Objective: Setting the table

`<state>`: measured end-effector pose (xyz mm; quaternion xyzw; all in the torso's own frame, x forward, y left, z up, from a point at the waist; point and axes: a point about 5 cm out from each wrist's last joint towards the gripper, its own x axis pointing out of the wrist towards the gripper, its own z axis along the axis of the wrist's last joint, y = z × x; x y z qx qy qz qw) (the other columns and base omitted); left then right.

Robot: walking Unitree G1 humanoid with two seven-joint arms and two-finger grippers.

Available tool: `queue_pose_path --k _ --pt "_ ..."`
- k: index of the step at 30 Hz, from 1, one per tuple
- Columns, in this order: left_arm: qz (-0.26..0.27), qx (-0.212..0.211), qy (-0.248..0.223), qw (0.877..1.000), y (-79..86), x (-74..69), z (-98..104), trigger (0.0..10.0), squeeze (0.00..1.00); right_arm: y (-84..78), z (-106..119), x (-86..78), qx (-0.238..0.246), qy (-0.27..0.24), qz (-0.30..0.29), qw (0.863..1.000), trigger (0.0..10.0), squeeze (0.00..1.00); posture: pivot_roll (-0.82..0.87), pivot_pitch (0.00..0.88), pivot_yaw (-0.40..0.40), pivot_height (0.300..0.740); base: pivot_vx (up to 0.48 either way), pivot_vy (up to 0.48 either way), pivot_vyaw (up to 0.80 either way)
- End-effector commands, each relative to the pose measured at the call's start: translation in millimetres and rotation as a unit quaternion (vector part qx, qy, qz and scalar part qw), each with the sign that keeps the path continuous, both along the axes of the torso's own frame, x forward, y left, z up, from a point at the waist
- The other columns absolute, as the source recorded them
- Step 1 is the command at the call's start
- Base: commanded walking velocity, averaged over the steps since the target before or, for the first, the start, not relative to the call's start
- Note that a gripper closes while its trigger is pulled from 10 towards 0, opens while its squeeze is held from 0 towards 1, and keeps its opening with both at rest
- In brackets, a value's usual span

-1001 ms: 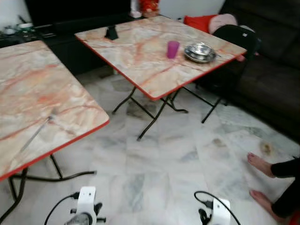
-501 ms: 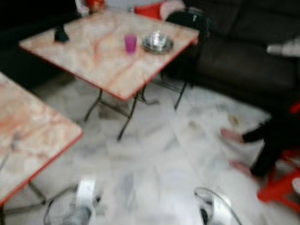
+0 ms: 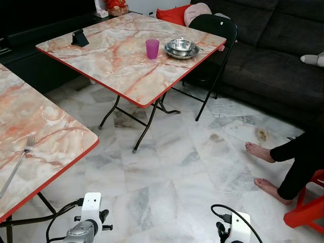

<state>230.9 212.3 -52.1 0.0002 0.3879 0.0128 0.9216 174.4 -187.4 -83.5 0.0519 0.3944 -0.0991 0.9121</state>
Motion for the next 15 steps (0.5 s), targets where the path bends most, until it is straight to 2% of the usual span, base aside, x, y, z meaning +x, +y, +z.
queue_pose_path --k 1,8,12,15 --pt "0.002 0.002 0.015 1.000 3.1 -5.6 -3.4 10.0 0.00 -0.4 -2.0 -4.1 0.002 0.007 -0.002 1.000 10.0 0.00 0.04 0.000 -0.036 0.740 0.000 0.000 0.00" --pt "-0.030 0.011 -0.026 0.999 -1.5 2.9 3.4 10.0 0.00 -1.7 -3.1 -7.2 0.001 0.010 -0.004 1.000 10.0 0.00 0.05 0.000 -0.033 0.740 0.000 0.000 0.00" --pt "-0.048 0.016 -0.049 0.997 0.5 -5.5 1.5 10.0 0.00 -1.6 -3.4 -7.6 0.001 0.012 -0.001 1.000 10.0 0.00 0.05 0.000 -0.034 0.740 0.000 0.000 0.00" --pt "-0.054 0.016 -0.084 0.995 5.2 -4.7 6.7 10.0 0.00 -1.9 -3.2 -6.8 0.002 0.013 0.000 1.000 10.0 0.00 0.05 0.000 -0.036 0.740 0.000 0.000 0.00"
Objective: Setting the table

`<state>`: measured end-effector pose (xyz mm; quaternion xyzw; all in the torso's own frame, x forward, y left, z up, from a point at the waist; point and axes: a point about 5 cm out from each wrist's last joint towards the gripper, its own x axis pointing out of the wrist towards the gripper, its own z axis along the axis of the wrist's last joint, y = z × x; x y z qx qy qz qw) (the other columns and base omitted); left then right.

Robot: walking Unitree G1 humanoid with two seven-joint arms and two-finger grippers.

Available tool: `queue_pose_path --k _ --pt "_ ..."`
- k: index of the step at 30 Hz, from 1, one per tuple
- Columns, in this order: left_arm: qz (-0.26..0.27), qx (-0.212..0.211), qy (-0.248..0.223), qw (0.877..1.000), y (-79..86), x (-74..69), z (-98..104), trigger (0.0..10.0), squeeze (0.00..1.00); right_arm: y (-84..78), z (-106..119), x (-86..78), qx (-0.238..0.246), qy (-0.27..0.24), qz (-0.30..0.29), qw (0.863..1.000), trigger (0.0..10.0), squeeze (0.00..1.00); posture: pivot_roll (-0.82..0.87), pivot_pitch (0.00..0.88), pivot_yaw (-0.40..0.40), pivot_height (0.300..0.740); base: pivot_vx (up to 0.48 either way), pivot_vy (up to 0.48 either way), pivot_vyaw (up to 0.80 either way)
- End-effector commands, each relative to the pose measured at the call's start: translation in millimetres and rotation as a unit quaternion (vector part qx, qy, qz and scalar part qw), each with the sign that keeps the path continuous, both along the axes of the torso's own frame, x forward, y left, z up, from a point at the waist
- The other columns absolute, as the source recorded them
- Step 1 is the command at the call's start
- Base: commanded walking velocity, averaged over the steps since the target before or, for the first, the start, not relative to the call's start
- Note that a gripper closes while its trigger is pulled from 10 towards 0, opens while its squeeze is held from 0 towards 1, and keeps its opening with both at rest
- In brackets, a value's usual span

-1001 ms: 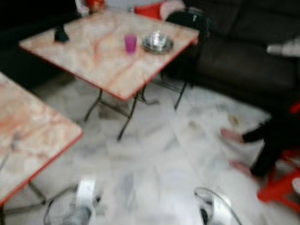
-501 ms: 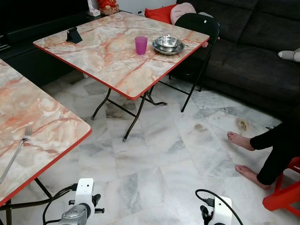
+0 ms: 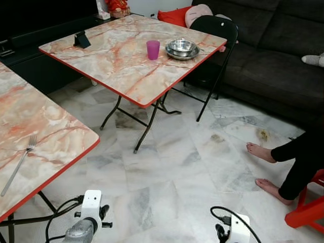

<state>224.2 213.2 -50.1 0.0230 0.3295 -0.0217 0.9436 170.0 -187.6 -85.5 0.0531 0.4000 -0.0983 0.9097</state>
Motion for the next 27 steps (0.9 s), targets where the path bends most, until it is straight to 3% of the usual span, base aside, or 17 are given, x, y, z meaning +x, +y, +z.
queue_pose_path --k 1,8,12,15,18,20,21,22,24,27 --pt "-0.013 0.007 -0.022 1.000 4.4 2.0 4.7 10.0 0.00 -1.8 -1.2 -2.4 0.000 0.007 -0.001 1.000 10.0 0.00 0.05 0.000 -0.036 0.740 0.000 0.000 0.00" --pt "-0.042 0.010 -0.113 0.993 13.7 4.3 21.4 10.0 0.00 6.9 -0.2 3.0 0.000 0.007 0.006 1.000 10.0 0.00 0.06 0.000 -0.042 0.740 0.000 0.000 0.00" --pt "-0.055 0.009 -0.187 0.981 11.1 11.7 39.7 10.0 0.00 15.5 1.0 7.6 0.001 0.005 0.013 1.000 10.0 0.00 0.06 0.000 -0.047 0.740 0.000 0.000 0.00" --pt "-0.058 0.005 -0.245 0.968 5.2 22.3 61.8 10.0 0.00 19.7 2.0 10.9 0.001 0.003 0.016 1.000 10.0 0.00 0.06 0.000 -0.048 0.740 0.000 0.000 0.00" --pt "-0.061 0.003 -0.329 0.942 -11.5 42.6 110.4 10.0 0.00 22.6 3.1 14.5 0.002 0.004 0.019 1.000 10.0 0.00 0.06 0.000 -0.049 0.740 0.000 0.000 0.00" --pt "-0.056 -0.004 -0.346 0.936 -15.4 48.2 121.8 10.0 0.00 23.2 3.2 14.8 0.002 0.005 0.018 1.000 10.0 0.00 0.06 0.000 -0.049 0.740 0.000 0.000 0.00" --pt "-0.060 -0.010 -0.368 0.928 -22.4 56.5 135.2 10.0 0.00 24.2 2.8 14.2 0.002 0.006 0.019 1.000 10.0 0.00 0.06 0.000 -0.049 0.740 0.000 0.000 0.00" --pt "-0.060 -0.010 -0.368 0.928 -22.4 56.5 135.2 10.0 0.00 24.2 2.8 14.2 0.002 0.006 0.019 1.000 10.0 0.00 0.06 0.000 -0.049 0.740 0.000 0.000 0.00" --pt "-0.072 -0.021 -0.400 0.914 -35.3 65.9 157.0 10.0 0.00 25.1 2.2 13.0 0.001 0.008 0.018 1.000 10.0 0.00 0.05 0.000 -0.045 0.740 0.000 0.000 0.00" --pt "-0.073 -0.028 -0.408 0.909 -41.4 67.2 168.8 10.0 0.00 25.3 1.1 10.5 0.001 0.009 0.016 1.000 10.0 0.00 0.05 0.000 -0.040 0.740 0.000 0.000 0.00"
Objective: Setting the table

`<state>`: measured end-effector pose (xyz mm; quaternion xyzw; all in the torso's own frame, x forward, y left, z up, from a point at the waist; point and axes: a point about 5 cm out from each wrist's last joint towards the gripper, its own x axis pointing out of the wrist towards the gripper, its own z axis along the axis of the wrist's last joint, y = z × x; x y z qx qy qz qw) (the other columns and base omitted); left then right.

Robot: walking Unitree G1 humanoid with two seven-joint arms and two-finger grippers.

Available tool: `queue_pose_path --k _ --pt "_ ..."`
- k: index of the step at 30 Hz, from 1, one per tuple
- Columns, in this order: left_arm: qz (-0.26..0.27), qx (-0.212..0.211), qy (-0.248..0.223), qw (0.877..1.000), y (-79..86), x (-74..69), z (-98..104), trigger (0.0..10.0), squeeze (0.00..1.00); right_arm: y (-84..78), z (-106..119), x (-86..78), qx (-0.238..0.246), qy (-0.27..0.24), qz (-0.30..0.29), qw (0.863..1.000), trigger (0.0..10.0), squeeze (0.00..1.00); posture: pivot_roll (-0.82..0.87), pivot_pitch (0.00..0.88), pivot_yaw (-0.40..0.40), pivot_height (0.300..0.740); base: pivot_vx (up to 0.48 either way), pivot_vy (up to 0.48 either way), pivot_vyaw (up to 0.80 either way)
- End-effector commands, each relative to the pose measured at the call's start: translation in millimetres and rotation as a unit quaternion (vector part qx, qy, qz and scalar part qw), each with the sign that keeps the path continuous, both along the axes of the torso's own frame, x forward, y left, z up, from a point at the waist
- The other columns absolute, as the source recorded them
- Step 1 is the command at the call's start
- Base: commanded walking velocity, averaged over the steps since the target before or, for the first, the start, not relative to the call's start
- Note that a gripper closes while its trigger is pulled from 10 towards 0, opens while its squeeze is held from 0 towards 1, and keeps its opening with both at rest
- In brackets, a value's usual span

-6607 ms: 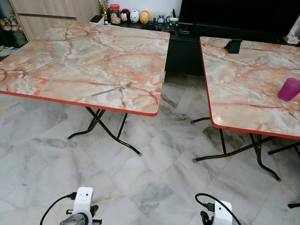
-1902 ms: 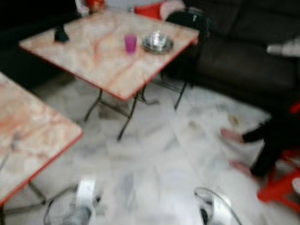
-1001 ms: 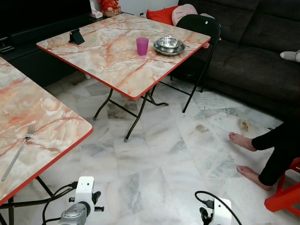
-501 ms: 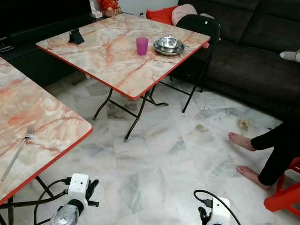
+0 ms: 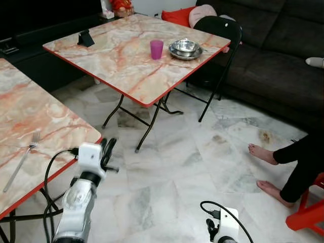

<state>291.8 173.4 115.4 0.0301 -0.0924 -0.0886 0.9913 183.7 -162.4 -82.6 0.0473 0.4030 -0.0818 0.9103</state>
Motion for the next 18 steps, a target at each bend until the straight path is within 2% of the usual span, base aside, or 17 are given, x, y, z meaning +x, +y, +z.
queue_pose_path --k 1,8,13,18 --pt "0.000 -0.002 0.000 1.000 -3.4 0.5 7.6 10.0 0.00 0.2 -2.1 -4.1 -0.001 0.007 -0.003 1.000 10.0 0.00 0.05 0.000 -0.040 0.740 0.000 0.000 0.00" --pt "0.014 -0.014 0.005 1.000 -9.4 7.6 8.1 10.0 0.00 -6.0 -2.3 -7.3 -0.005 0.000 -0.004 1.000 10.0 0.00 0.05 0.000 -0.042 0.740 0.000 0.000 0.00" --pt "-0.002 -0.023 0.005 1.000 -17.3 13.6 14.5 10.0 0.00 -19.9 -2.3 -10.6 -0.009 -0.002 -0.011 1.000 10.0 0.00 0.05 0.000 -0.039 0.740 0.000 0.000 0.00" --pt "-0.012 -0.014 0.014 1.000 -16.3 15.6 9.4 10.0 0.00 -21.3 -2.7 -11.8 -0.009 0.000 -0.012 1.000 10.0 0.00 0.05 0.000 -0.035 0.740 0.000 0.000 0.00"
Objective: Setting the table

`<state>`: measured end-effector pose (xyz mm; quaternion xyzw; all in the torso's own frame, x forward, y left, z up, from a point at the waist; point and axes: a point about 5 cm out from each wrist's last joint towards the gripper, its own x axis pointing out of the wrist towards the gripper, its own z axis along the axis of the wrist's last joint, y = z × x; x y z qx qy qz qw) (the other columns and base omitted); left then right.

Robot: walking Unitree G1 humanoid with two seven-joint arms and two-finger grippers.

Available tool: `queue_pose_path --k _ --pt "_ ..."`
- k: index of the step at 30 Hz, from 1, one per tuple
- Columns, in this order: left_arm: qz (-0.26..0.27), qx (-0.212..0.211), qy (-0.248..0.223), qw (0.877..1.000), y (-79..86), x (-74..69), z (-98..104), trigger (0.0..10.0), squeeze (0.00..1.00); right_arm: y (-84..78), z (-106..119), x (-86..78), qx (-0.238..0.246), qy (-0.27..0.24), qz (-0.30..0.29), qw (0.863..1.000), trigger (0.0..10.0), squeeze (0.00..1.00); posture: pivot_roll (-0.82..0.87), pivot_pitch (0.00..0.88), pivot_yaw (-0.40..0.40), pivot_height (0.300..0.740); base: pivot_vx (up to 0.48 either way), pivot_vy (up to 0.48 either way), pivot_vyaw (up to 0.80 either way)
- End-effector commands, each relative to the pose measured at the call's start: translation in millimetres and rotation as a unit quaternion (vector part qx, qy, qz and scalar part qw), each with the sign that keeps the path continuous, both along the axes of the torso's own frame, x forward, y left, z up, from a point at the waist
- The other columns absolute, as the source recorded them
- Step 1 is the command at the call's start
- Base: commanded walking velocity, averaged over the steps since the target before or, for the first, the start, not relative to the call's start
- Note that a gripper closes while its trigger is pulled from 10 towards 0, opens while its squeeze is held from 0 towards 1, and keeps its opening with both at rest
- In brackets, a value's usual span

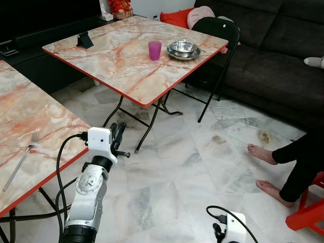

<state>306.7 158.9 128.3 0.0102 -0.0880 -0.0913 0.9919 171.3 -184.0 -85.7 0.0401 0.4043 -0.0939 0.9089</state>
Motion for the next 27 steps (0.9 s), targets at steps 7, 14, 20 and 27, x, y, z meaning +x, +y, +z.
queue_pose_path --k 7,14,20,27 --pt "-0.012 0.049 0.004 0.999 2.5 6.5 -7.9 10.0 0.00 12.3 -1.3 0.5 0.008 0.005 0.003 1.000 10.0 0.00 0.05 0.000 -0.035 0.740 0.000 0.000 0.00" --pt "0.013 0.063 -0.009 0.998 16.5 16.9 0.2 10.0 0.00 19.1 -3.4 -2.9 0.010 0.011 0.004 1.000 10.0 0.00 0.05 0.000 -0.039 0.740 0.000 0.000 0.00" --pt "0.018 0.059 -0.009 0.998 19.3 15.8 -2.0 10.0 0.00 12.3 -5.2 -8.3 0.009 0.017 0.001 1.000 10.0 0.00 0.05 0.000 -0.043 0.740 0.000 0.000 0.00" --pt "0.019 0.056 -0.015 0.998 17.8 16.3 -4.4 10.0 0.00 1.1 -4.9 -9.7 0.005 0.020 -0.002 1.000 10.0 0.00 0.05 0.000 -0.044 0.740 0.000 0.000 0.00"
